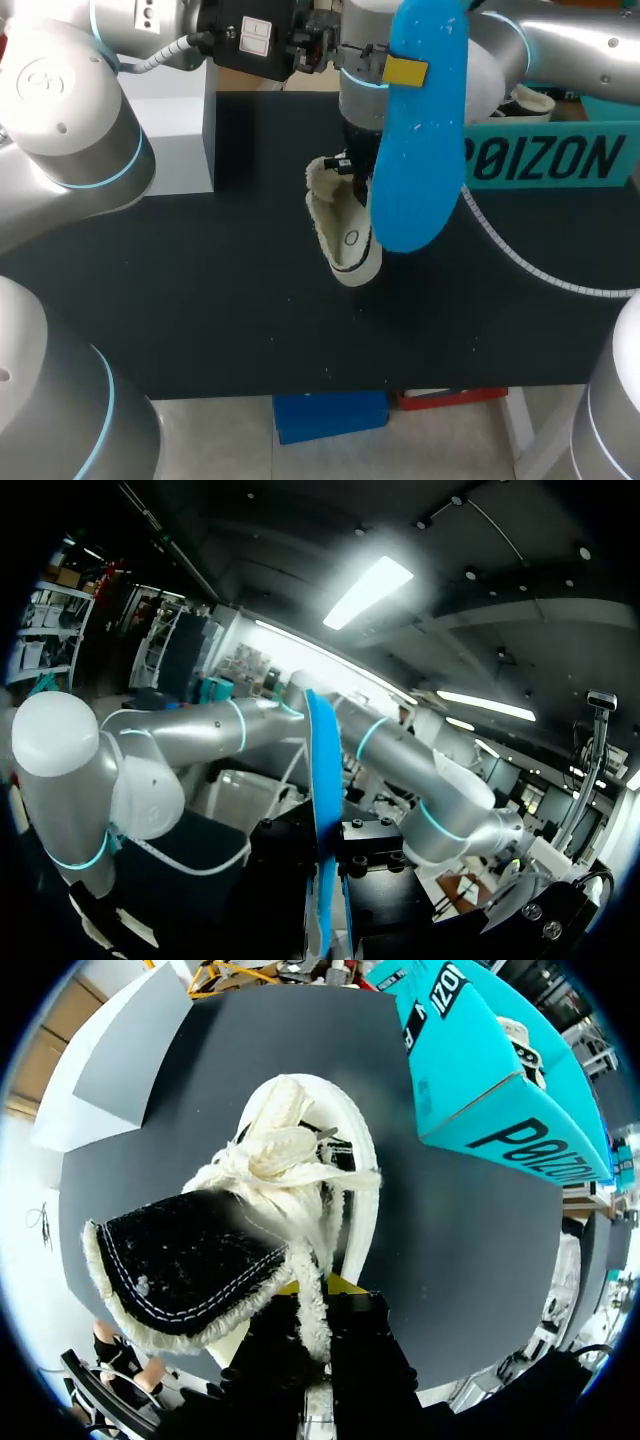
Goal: Take the shoe out of the shoebox, open the shoe tongue, remove and reinsert the insole, then place the shoe into the shoebox
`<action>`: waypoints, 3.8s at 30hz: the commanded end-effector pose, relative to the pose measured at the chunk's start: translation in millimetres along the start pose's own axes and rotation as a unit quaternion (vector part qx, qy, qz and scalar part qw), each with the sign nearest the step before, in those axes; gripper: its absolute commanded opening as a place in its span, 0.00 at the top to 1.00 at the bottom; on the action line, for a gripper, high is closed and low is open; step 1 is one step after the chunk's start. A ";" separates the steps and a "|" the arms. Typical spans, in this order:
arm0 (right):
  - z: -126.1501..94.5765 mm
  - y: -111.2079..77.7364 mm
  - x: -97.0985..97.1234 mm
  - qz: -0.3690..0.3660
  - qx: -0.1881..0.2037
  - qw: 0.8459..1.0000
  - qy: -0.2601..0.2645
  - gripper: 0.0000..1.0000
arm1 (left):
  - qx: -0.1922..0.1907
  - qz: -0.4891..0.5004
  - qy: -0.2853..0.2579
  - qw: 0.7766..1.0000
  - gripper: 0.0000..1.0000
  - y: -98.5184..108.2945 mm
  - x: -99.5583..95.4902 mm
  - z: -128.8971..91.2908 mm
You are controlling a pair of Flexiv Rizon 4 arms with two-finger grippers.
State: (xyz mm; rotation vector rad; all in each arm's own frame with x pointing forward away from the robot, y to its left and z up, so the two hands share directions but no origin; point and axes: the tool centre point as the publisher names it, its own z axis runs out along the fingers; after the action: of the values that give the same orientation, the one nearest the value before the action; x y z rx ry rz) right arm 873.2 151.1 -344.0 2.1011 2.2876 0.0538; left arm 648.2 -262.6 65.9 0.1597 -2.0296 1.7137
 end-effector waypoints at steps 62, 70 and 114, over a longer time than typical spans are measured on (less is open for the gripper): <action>-40.1 -25.2 -23.1 0.041 -0.145 0.889 0.433 0.00 | 0.001 0.000 -0.001 1.000 1.00 0.7 -0.4 1.9; -66.9 -27.0 -25.0 0.032 -0.125 0.857 0.499 0.00 | 0.001 0.000 -0.001 1.000 1.00 0.7 -0.4 1.9; -114.4 -44.4 -24.8 0.051 -0.073 0.738 0.669 0.00 | 0.015 0.128 0.001 0.992 1.00 6.4 -18.0 6.0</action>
State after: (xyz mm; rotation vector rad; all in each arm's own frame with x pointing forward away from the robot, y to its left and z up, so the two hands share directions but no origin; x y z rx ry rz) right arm 825.5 120.9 -231.8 2.3382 2.3262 2.3242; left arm 655.5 -266.3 68.8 -0.0731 -2.1396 1.8617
